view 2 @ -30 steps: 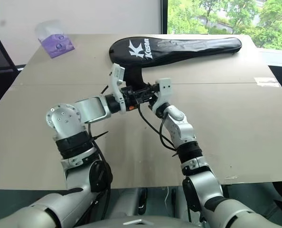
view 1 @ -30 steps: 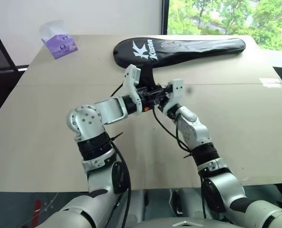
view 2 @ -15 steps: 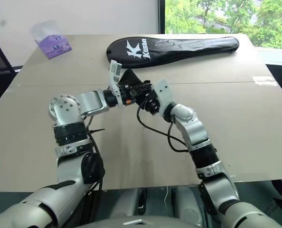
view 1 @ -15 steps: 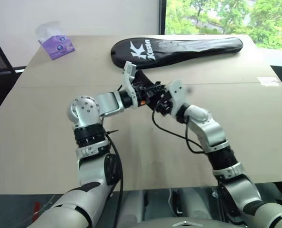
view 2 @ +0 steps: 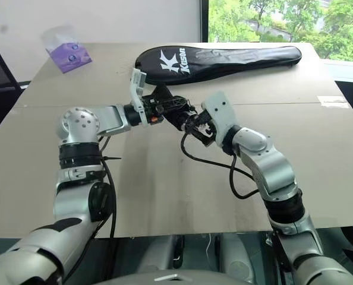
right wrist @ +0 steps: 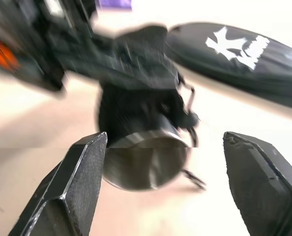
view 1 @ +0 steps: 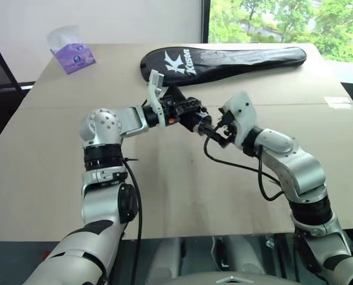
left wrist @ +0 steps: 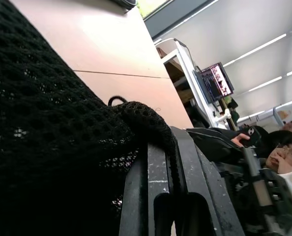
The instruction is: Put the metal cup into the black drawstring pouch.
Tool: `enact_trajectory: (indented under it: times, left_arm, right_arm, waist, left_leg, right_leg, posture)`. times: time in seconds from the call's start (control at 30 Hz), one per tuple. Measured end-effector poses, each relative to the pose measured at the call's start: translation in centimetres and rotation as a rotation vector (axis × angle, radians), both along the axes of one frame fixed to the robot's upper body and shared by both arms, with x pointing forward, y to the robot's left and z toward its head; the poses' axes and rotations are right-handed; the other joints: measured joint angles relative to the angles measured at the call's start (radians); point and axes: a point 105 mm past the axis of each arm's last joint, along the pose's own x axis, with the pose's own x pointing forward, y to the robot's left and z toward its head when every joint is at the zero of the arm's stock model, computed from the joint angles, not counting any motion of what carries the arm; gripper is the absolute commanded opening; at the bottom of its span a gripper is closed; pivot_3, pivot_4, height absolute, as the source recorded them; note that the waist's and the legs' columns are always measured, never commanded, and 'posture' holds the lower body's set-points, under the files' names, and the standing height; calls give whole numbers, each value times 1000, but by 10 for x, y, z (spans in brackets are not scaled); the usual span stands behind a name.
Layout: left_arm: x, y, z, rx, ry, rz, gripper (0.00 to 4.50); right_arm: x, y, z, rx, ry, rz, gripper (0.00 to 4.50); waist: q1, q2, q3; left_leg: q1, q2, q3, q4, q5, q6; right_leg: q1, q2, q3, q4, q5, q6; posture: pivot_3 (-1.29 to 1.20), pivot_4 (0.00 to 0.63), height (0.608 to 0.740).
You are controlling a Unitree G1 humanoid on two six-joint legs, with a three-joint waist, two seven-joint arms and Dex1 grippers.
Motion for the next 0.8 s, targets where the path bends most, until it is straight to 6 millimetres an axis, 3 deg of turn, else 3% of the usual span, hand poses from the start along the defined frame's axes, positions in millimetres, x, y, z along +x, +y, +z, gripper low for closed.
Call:
enact_trajectory:
  times: [0.13, 0.3, 0.43, 0.57, 0.63, 0.7, 0.73, 0.8]
  left_arm:
    - [-1, -2, -1, 10, -2, -17, 0]
    - [-1, -2, -1, 16, -3, -16, 0]
    - [-1, 0, 0, 21, -6, -12, 0]
    - [-2, -1, 1, 26, -12, -15, 0]
    - [-3, -2, 1, 25, -15, -21, 0]
    - [-3, -2, 2, 23, -13, -25, 0]
    - [-4, -2, 2, 23, -13, -24, 0]
    - [-4, -1, 1, 26, -11, -24, 0]
  right_arm:
    - [4, -3, -18, -13, 57, -34, 3806]
    - [4, 1, -12, 47, 66, -29, 3806]
    - [13, -8, -18, 10, 59, -62, 3806]
    - [21, -7, -25, 6, 71, -67, 2111]
    - [25, -6, -24, 7, 62, -67, 1001]
    - [27, -3, -22, 13, 53, -61, 283]
    - [28, -2, -22, 17, 50, -54, 26]
    - [29, 2, -22, 20, 47, -39, 26]
  waist:
    - [-4, 0, 0]
    - [-2, 0, 0]
    - [0, 0, 0]
    - [-3, 0, 0]
    - [-5, 0, 0]
    - [-4, 0, 0]
    - [-4, 0, 0]
    - [-4, 0, 0]
  left_leg:
    - [0, 0, 0, 0, 0, 0]
    - [0, 0, 0, 0, 0, 0]
    - [0, 0, 0, 0, 0, 0]
    - [0, 0, 0, 0, 0, 0]
    - [0, 0, 0, 0, 0, 0]
    - [0, 0, 0, 0, 0, 0]
    - [0, 0, 0, 0, 0, 0]
    - [0, 0, 0, 0, 0, 0]
  right_leg:
    - [0, 0, 0, 0, 0, 0]
    - [0, 0, 0, 0, 0, 0]
    - [0, 1, 0, 0, 0, 0]
    - [0, 1, 0, 0, 0, 0]
    - [0, 1, 0, 0, 0, 0]
    - [0, 1, 0, 0, 0, 0]
    - [0, 1, 0, 0, 0, 0]
    - [0, 1, 0, 0, 0, 0]
  posture:
    - [0, 150, 740]
    - [0, 150, 740]
    - [0, 150, 740]
    - [0, 150, 740]
    - [0, 150, 740]
    - [0, 150, 740]
    - [0, 150, 740]
    - [0, 150, 740]
